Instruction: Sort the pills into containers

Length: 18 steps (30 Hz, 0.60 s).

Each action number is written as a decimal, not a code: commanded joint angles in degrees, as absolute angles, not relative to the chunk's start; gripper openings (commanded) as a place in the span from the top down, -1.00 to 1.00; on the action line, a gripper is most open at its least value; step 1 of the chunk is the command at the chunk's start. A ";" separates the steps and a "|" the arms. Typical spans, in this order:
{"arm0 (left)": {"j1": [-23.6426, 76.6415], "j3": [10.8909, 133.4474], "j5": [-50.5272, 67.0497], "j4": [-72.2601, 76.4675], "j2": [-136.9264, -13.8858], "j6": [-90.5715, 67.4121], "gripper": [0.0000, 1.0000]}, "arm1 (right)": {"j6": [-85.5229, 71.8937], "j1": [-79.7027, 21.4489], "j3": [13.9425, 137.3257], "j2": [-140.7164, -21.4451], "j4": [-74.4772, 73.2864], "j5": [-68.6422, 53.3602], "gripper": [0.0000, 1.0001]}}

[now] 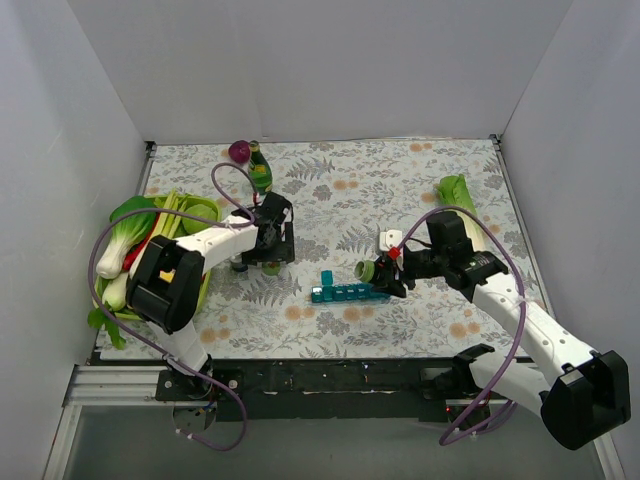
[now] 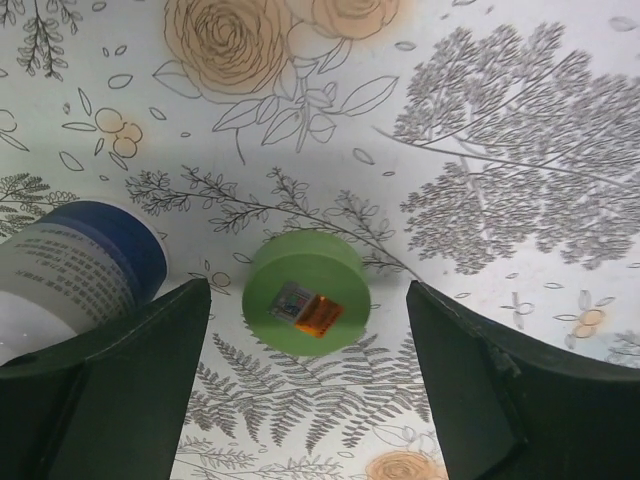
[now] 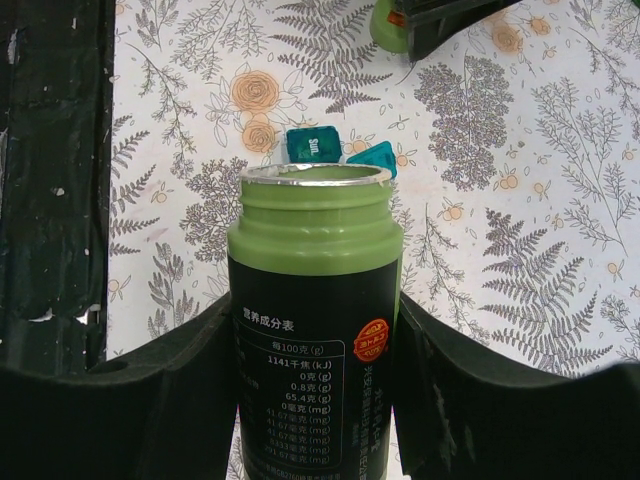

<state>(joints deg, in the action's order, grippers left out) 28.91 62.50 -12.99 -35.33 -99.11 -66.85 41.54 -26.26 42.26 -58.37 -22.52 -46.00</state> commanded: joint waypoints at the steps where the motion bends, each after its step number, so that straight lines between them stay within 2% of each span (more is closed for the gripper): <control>1: 28.48 66.79 -10.39 -36.82 -96.42 -64.52 -0.62 | 41.40 -25.58 42.63 -57.30 -21.01 -48.25 0.95; 3: 28.48 67.67 -5.48 -37.18 -93.88 -63.99 -0.75 | 41.13 -25.05 42.80 -57.39 -21.18 -50.00 0.95; 12: 28.48 62.50 16.95 -28.23 -77.19 -61.69 -0.90 | 35.16 -21.45 44.56 -58.18 -19.07 -58.70 0.92; 13: 28.48 60.66 19.49 -26.73 -73.34 -61.87 -0.96 | 34.11 -21.01 45.08 -58.27 -18.72 -59.84 0.92; 17: 28.30 56.96 21.35 -21.72 -64.46 -61.44 -0.96 | 26.56 -17.94 49.12 -60.02 -14.95 -67.65 0.92; 18: 28.39 56.00 21.18 -21.27 -62.60 -61.26 -0.96 | 20.63 -16.36 52.00 -60.64 -11.29 -68.20 0.92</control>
